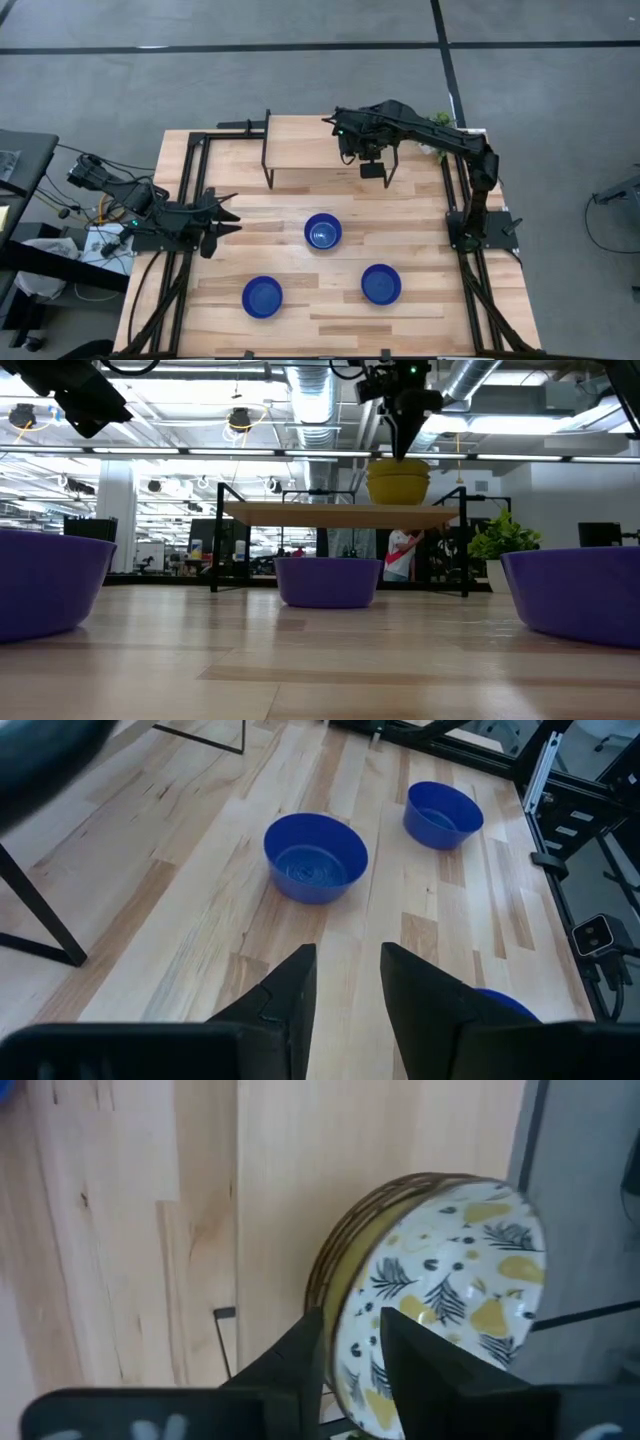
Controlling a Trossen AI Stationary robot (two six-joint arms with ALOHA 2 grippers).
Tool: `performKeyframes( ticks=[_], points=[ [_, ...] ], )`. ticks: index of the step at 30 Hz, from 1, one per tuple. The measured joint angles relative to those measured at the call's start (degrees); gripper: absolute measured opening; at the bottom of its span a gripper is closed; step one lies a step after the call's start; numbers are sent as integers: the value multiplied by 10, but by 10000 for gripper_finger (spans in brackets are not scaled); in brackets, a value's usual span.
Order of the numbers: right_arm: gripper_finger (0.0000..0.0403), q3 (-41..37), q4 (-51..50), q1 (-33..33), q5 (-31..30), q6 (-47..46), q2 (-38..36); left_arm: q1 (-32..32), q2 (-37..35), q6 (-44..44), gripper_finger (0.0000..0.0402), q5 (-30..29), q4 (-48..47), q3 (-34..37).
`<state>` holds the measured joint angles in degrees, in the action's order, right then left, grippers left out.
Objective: Pick & Place Mini bowls
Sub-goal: Stack the yellow patterned bowl on top of the stacked yellow patterned bowl on the shelf, then put the bottom right blue bowl on the shelf
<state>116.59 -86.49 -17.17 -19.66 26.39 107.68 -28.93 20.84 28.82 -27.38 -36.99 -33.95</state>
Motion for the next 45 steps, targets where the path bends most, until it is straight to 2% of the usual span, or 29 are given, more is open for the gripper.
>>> performKeyframes(
  ticks=[9,17,24,28,36,42,45],
  points=[
    [128,66,-34,19,1,-1,0,0,0,0,113,0,2,0],
    [132,119,-35,67,3,-57,-32,0,1,2,113,0,6,0],
    [109,120,-35,131,5,-148,-78,0,8,2,113,0,7,0],
    [94,120,-35,182,35,-191,-92,0,10,2,112,0,7,0],
    [52,117,-35,297,52,-227,-91,0,10,2,113,0,7,0],
    [6,77,-35,360,66,-278,-93,0,10,2,113,0,9,0],
    [6,57,-35,387,89,-316,-96,0,10,2,113,0,10,0]
  ],
)
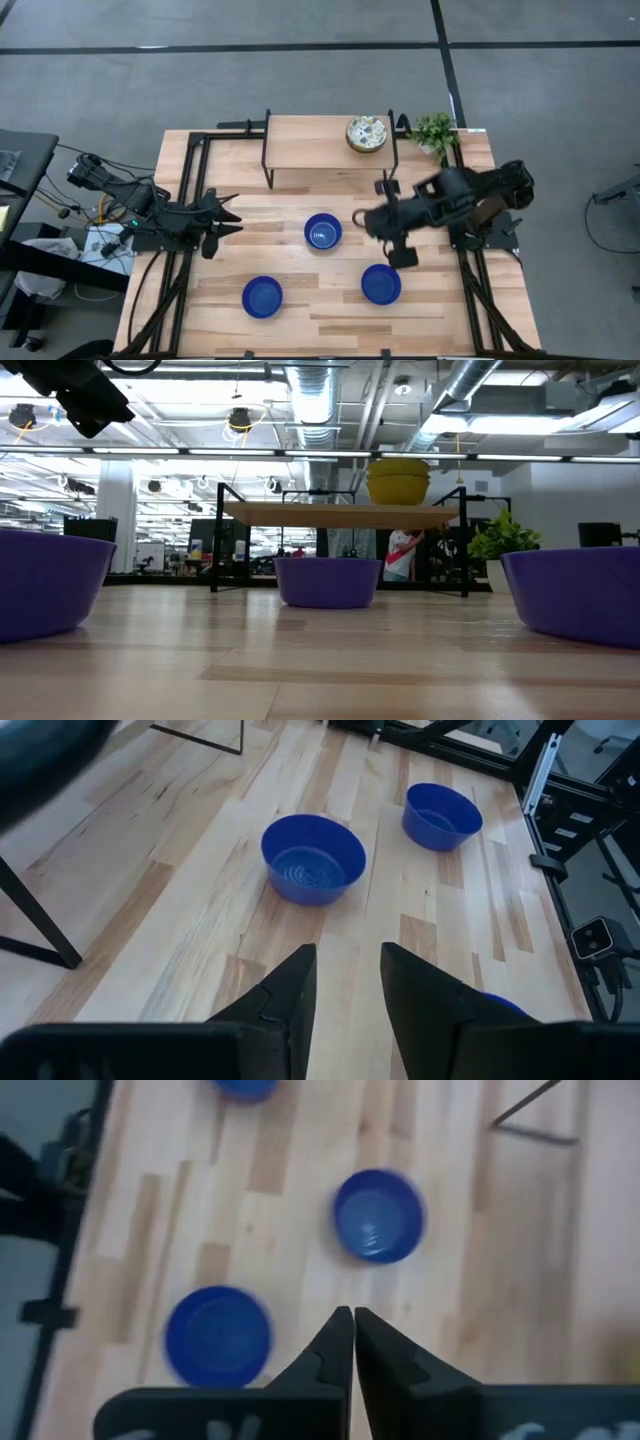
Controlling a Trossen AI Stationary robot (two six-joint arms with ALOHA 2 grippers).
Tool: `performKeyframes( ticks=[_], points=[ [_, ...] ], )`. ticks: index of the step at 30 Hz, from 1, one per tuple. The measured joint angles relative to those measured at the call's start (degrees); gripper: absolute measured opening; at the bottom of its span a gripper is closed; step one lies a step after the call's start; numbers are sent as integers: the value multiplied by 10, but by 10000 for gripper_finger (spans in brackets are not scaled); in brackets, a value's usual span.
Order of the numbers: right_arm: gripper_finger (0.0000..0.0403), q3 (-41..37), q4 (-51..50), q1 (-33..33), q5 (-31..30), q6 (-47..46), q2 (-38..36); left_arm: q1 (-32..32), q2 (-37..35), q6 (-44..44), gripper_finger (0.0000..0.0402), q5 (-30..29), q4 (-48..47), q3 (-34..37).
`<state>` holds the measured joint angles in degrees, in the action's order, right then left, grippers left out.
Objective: Pick & Place Mini bowls
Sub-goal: Put the bottom right blue bowl on the shelf
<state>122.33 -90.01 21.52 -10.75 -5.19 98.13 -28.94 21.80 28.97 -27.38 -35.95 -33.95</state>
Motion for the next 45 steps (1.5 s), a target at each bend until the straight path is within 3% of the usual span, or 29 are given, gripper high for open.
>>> performKeyframes(
  ticks=[12,20,26,33,38,45],
  points=[
    [1,-97,21,100,5,-94,1,0,0,0,112,0,3,0],
    [1,-103,33,150,3,-169,5,0,0,0,112,0,8,0],
    [1,-103,30,168,3,-264,5,0,0,0,113,0,15,0],
    [0,-106,3,166,3,-456,5,0,0,0,113,0,20,0],
    [0,-142,3,166,26,-550,4,0,0,0,112,31,28,0],
    [0,-222,93,191,49,-556,4,0,0,0,113,65,32,0]
  ],
)
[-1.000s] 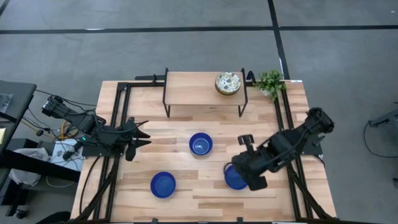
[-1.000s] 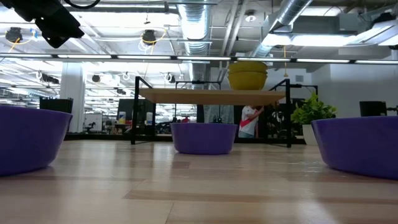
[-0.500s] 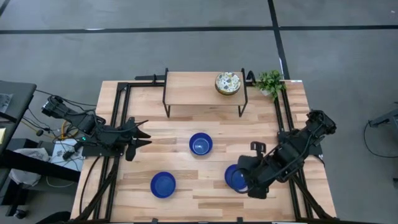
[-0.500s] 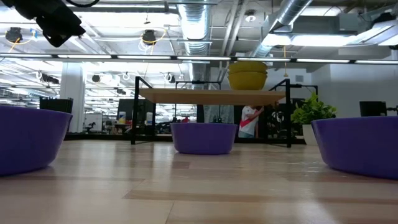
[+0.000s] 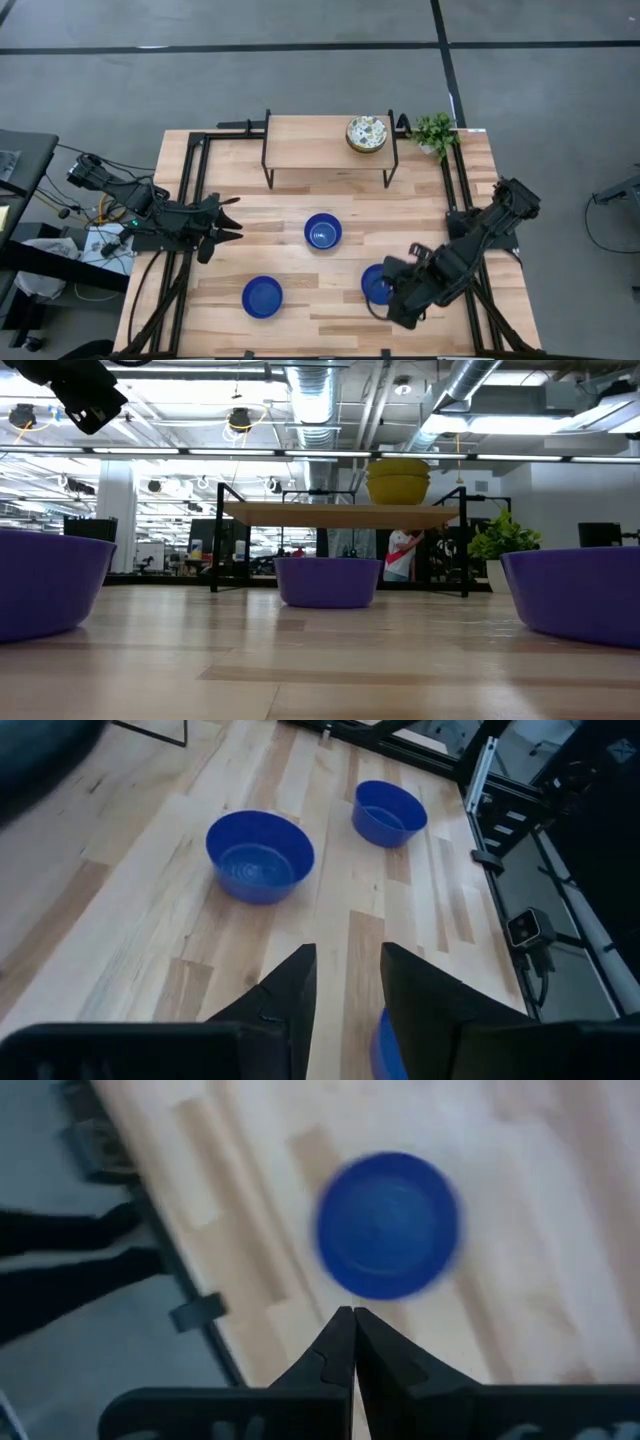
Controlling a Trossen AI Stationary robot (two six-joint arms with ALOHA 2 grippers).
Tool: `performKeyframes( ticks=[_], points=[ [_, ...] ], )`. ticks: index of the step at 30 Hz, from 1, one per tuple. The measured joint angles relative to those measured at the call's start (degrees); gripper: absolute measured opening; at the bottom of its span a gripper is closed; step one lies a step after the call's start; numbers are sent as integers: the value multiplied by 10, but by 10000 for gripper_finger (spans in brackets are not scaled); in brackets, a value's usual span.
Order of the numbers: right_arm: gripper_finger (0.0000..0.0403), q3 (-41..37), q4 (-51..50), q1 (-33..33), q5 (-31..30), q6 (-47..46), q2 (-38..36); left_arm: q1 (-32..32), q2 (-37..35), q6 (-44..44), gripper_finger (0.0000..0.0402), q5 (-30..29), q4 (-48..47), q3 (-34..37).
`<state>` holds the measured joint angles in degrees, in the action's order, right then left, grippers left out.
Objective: Pick & Place Mini bowls
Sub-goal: Put the bottom right blue bowl on the shelf
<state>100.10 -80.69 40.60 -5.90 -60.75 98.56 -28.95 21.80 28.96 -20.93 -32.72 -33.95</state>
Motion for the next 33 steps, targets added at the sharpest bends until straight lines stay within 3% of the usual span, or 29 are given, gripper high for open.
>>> performKeyframes(
  ticks=[9,15,25,33],
  points=[
    [0,-99,196,32,0,145,0,0,0,-5,113,5,2,0],
    [15,-132,237,20,0,154,0,0,0,-4,112,33,4,0],
    [101,-185,282,5,43,181,2,0,0,-2,113,39,7,0],
    [122,-232,312,7,52,210,2,0,0,-2,113,39,10,0]
  ],
)
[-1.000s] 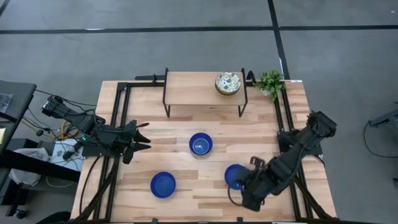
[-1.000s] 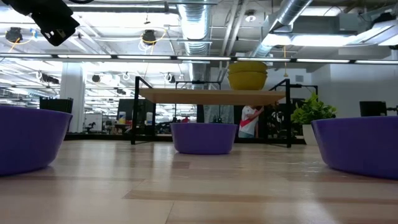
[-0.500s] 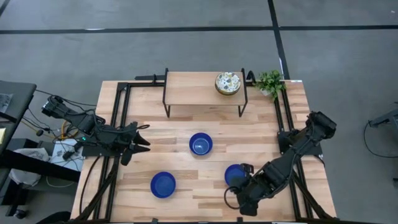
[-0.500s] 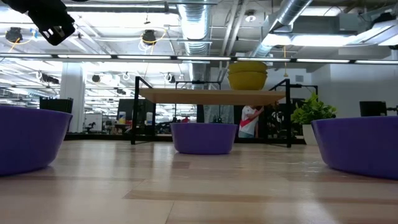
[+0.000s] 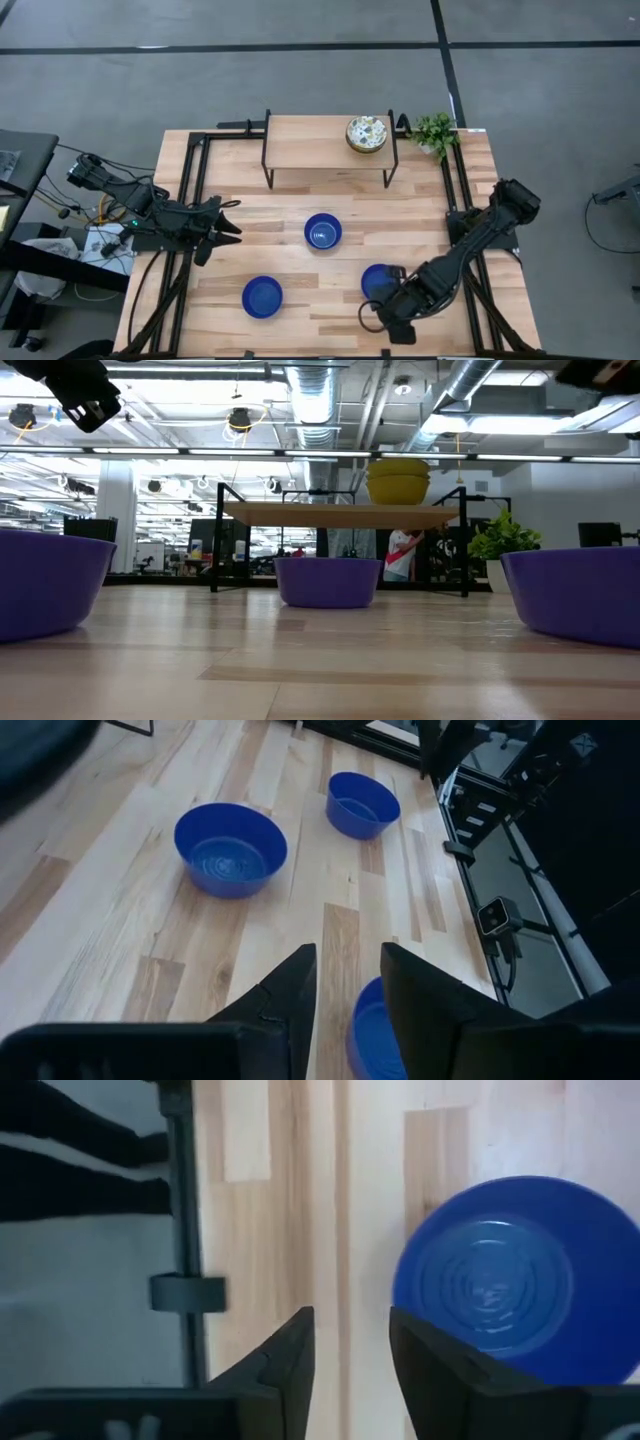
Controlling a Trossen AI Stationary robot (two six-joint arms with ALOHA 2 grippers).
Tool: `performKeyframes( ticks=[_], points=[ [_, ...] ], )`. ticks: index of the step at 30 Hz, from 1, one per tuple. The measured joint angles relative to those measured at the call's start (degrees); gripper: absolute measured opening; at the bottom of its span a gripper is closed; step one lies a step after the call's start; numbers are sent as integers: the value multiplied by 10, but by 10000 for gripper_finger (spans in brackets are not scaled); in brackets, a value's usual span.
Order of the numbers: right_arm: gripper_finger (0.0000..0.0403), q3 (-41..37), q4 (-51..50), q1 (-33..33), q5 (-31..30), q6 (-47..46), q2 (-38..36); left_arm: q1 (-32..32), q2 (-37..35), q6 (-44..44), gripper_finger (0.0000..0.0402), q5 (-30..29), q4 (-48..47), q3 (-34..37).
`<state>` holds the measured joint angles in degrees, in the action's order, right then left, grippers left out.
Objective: Pick & Place Mini bowls
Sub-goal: Put the bottom right blue bowl on the shelf
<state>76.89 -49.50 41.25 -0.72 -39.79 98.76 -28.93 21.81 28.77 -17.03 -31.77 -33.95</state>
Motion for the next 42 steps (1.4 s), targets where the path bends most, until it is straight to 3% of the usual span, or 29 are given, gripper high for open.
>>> performKeyframes(
  ticks=[7,17,25,42],
  points=[
    [135,-36,18,-5,43,48,0,0,0,0,112,0,0,0],
    [139,-38,18,-18,40,117,0,0,0,0,112,0,1,0],
    [140,-78,52,-32,53,128,0,0,0,0,112,0,5,0],
    [144,-78,59,-26,84,142,21,0,0,-2,112,0,10,0]
  ],
)
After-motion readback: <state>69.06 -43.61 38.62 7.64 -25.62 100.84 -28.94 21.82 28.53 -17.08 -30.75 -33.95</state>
